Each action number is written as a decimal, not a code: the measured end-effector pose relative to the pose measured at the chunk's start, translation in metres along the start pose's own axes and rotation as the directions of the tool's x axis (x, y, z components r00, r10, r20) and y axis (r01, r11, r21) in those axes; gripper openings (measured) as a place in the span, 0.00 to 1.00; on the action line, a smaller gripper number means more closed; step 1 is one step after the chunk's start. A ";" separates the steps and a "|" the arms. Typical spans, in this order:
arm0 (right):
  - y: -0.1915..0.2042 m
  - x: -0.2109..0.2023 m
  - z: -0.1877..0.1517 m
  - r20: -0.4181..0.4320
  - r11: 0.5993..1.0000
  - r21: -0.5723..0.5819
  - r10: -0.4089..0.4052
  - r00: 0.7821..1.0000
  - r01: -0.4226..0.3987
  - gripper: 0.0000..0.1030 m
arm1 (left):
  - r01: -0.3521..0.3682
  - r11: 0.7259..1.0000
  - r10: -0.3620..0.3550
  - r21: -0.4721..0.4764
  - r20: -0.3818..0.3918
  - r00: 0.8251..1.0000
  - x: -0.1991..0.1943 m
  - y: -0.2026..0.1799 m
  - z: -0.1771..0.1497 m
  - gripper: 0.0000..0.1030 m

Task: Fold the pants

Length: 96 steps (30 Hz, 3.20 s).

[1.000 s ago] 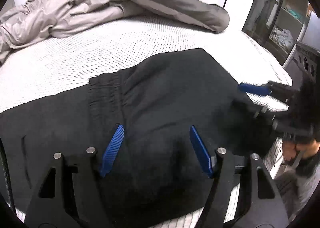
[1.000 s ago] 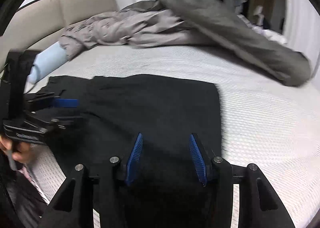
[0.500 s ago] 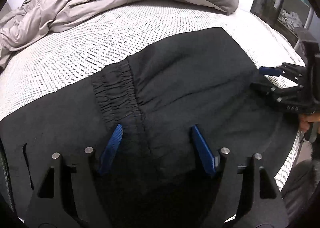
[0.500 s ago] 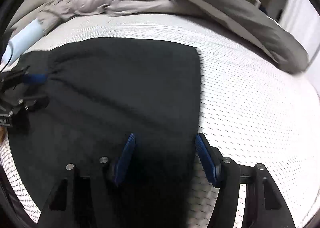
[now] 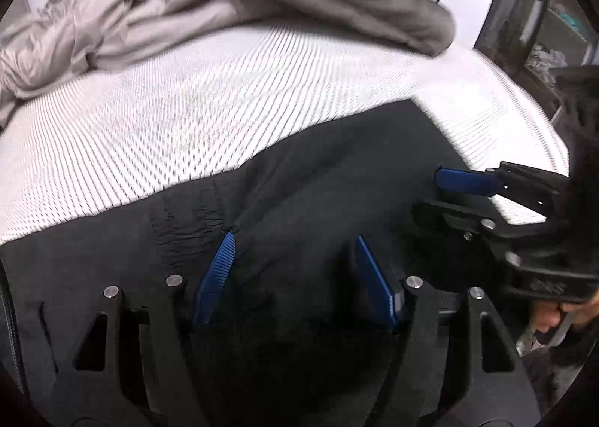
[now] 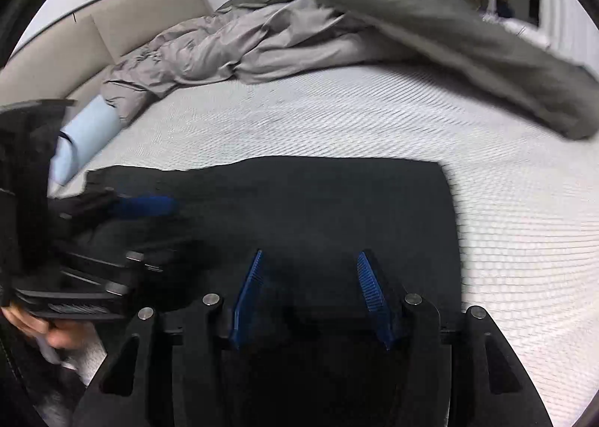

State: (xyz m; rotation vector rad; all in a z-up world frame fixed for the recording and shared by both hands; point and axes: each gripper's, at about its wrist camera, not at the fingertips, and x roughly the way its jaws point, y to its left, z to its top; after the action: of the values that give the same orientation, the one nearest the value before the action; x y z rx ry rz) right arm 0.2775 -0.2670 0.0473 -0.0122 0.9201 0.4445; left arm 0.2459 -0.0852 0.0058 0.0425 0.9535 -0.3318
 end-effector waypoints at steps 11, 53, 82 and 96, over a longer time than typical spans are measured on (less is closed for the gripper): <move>-0.025 0.022 -0.024 -0.077 0.922 -0.106 -0.381 0.921 0.372 0.55 | 0.083 0.994 -0.086 -0.076 -0.043 0.995 0.010 0.053 -0.023 0.80; 0.046 0.060 0.010 -0.050 0.965 -0.157 -0.219 0.974 0.209 0.56 | 0.166 0.975 -0.170 -0.151 -0.019 0.985 0.034 0.029 0.015 0.05; 0.005 0.024 -0.026 -0.043 0.845 -0.227 -0.506 0.862 0.485 0.67 | 0.172 0.971 -0.171 -0.165 0.019 0.985 0.015 0.025 0.005 0.07; 0.033 -0.001 -0.065 -0.114 0.945 -0.252 -0.241 0.964 0.207 0.55 | 0.247 0.964 -0.246 -0.104 0.021 0.969 -0.003 0.014 -0.025 0.11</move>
State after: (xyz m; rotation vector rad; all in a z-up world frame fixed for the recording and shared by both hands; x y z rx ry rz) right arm 0.2151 -0.2506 0.0146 -0.3696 0.9890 0.3417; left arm 0.2287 -0.0662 -0.0076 -0.1757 0.9694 -0.5102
